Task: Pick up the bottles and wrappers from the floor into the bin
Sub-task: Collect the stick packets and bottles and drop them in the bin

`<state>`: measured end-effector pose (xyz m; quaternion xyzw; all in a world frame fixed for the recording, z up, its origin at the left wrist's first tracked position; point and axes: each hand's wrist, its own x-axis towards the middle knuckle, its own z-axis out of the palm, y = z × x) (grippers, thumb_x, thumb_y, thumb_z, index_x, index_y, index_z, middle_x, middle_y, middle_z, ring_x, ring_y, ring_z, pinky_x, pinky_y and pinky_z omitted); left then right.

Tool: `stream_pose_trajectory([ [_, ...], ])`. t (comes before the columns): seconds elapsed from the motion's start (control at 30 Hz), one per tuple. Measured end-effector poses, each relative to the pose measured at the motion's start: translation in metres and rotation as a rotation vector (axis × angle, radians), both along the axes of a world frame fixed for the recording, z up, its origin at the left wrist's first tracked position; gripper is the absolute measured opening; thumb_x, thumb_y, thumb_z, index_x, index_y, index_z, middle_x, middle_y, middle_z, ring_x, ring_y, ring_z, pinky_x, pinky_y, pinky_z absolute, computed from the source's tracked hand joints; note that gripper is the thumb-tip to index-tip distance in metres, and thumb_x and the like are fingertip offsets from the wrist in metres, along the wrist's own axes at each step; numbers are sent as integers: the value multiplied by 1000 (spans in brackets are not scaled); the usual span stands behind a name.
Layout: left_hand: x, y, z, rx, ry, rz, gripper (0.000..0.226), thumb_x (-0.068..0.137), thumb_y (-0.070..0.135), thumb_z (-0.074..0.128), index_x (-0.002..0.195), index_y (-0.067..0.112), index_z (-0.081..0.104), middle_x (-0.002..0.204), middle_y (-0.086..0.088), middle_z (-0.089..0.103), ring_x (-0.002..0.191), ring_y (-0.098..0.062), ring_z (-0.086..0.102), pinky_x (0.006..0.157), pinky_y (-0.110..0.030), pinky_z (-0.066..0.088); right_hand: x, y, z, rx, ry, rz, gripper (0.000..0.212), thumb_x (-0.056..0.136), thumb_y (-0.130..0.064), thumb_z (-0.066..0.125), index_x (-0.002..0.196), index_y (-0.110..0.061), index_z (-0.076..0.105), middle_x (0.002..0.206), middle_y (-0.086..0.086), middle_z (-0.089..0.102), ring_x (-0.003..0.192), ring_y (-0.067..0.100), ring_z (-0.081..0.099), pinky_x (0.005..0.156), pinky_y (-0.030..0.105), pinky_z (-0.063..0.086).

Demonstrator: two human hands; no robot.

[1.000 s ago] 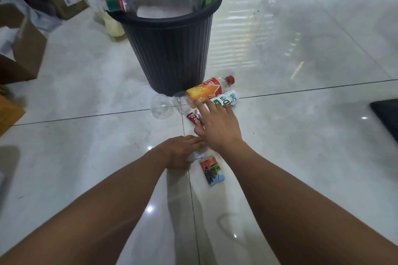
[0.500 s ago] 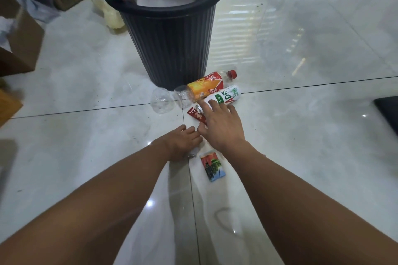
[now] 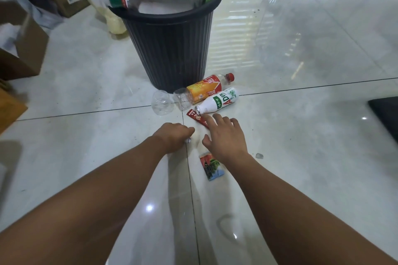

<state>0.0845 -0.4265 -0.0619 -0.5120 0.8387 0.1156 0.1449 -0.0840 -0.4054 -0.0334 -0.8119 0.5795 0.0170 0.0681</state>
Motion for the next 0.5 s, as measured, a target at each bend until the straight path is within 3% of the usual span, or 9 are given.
stream_pose_trajectory([
  [0.23, 3, -1, 12, -118, 176, 147, 11, 90, 15, 49, 98, 15, 55, 99, -3, 60, 91, -21, 54, 70, -30, 46, -8, 25, -13, 50, 19, 14, 57, 93, -34, 39, 147, -22, 25, 143, 5, 41, 126, 25, 42, 108, 39, 26],
  [0.33, 1, 3, 13, -103, 181, 160, 12, 89, 13, 50, 99, 15, 56, 100, -4, 62, 91, -22, 55, 74, -34, 51, -12, 35, -18, 82, 31, 17, 56, 94, -38, 39, 147, -22, 25, 146, 6, 38, 131, 26, 37, 109, 39, 26],
  [0.5, -2, 5, 15, -106, 164, 161, 11, 89, 12, 49, 98, 14, 56, 100, -4, 61, 92, -21, 54, 71, -31, 46, -12, 44, -23, 108, 46, 31, 52, 96, -38, 37, 144, -21, 28, 140, 7, 43, 123, 28, 42, 102, 39, 31],
])
